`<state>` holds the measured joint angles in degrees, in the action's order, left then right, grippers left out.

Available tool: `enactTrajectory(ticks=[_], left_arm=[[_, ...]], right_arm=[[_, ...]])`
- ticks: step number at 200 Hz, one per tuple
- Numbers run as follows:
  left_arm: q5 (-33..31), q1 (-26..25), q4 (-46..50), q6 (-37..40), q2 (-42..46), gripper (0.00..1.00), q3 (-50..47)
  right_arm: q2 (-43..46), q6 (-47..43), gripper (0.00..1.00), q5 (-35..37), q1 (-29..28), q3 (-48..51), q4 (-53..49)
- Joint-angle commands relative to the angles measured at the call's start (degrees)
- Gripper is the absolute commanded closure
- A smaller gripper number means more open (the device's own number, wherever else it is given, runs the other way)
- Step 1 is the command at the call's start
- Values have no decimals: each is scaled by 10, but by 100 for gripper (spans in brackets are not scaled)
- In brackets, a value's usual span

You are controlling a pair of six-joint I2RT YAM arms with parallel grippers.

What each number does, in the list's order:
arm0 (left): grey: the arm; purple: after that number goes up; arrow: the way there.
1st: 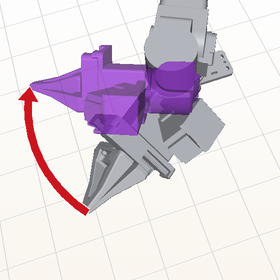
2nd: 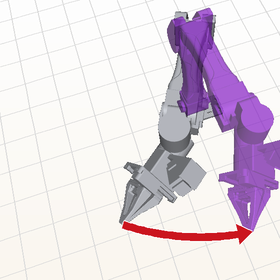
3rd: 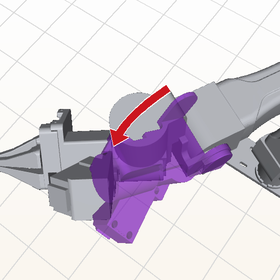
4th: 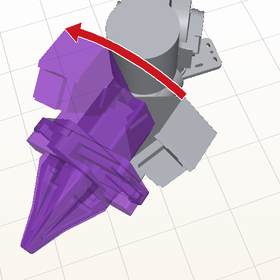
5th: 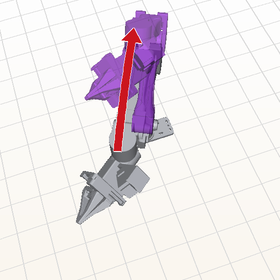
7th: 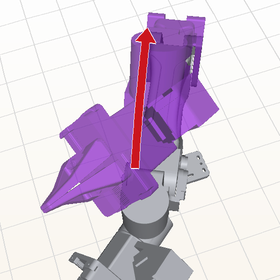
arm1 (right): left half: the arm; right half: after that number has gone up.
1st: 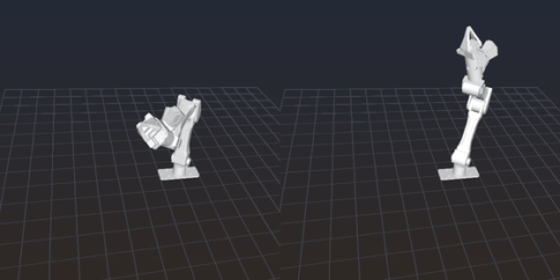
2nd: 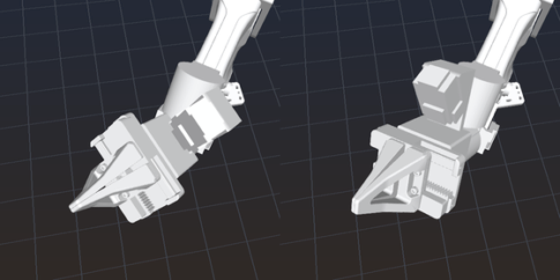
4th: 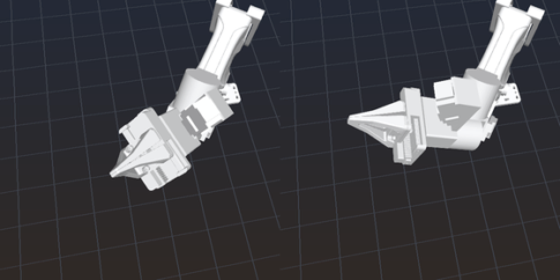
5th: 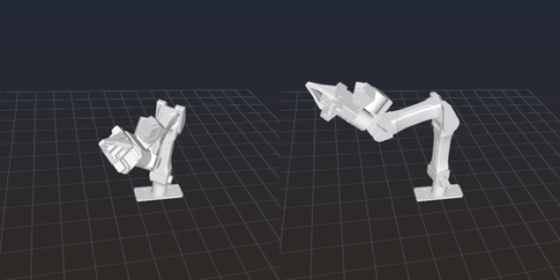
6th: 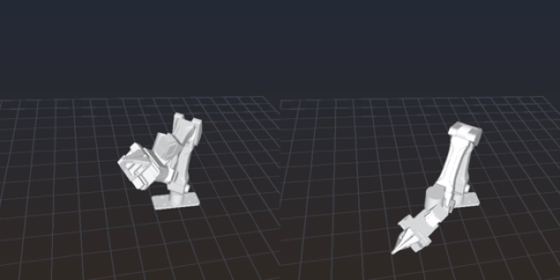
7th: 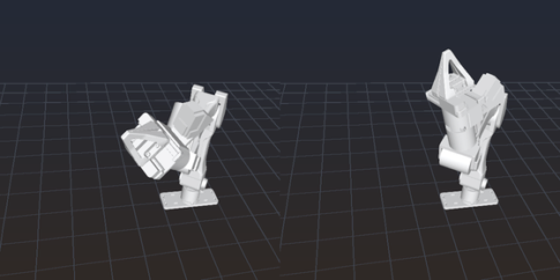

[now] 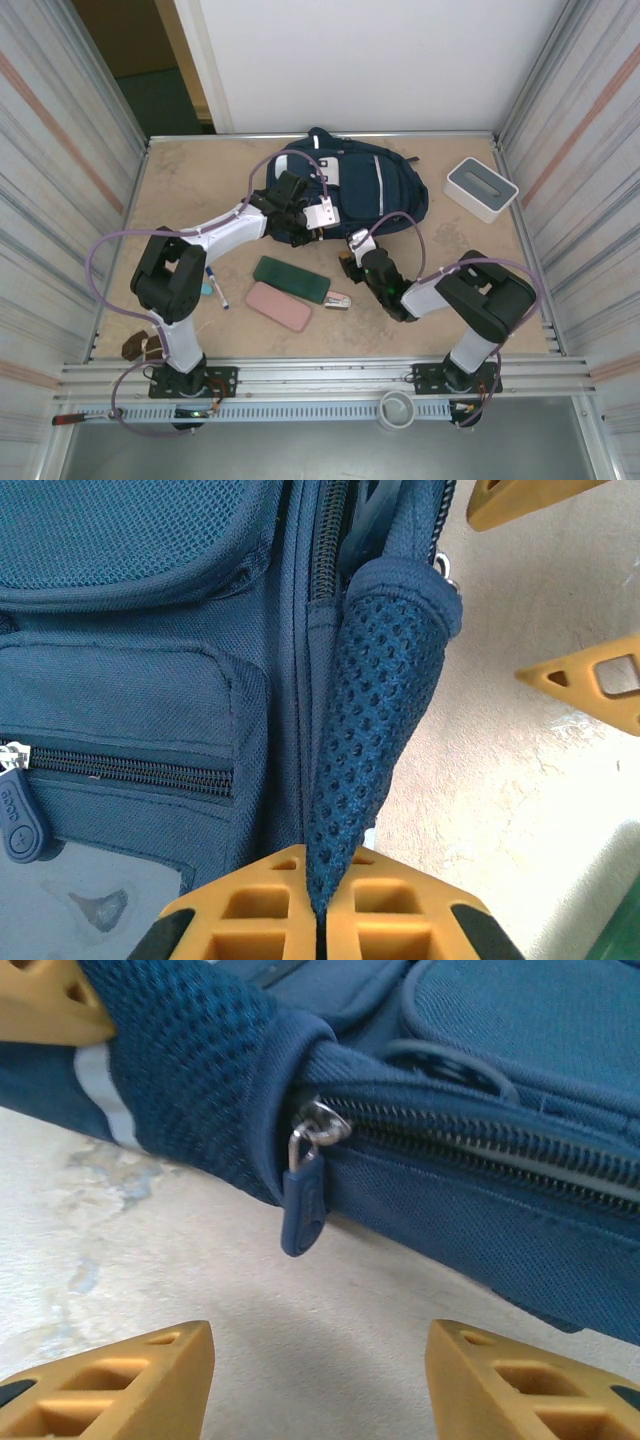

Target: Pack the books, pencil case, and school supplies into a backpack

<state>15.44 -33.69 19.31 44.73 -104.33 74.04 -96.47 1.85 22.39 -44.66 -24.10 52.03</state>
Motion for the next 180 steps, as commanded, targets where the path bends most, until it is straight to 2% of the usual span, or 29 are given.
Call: enactTrajectory(ticks=[1, 72, 133, 180], left_arm=[[39, 1, -12, -6, 23, 100, 26], [38, 0, -9, -7, 20, 100, 23], [21, 0, -8, -1, 20, 100, 18], [11, 7, -36, 14, 27, 100, -3]], right_arm=[[-22, -26, 47, 38, -2, -24, 76], [-48, -32, 59, 58, -2, -51, 82], [-46, -36, 86, 72, -3, -46, 80], [-9, -19, 95, 77, 3, -26, 27]])
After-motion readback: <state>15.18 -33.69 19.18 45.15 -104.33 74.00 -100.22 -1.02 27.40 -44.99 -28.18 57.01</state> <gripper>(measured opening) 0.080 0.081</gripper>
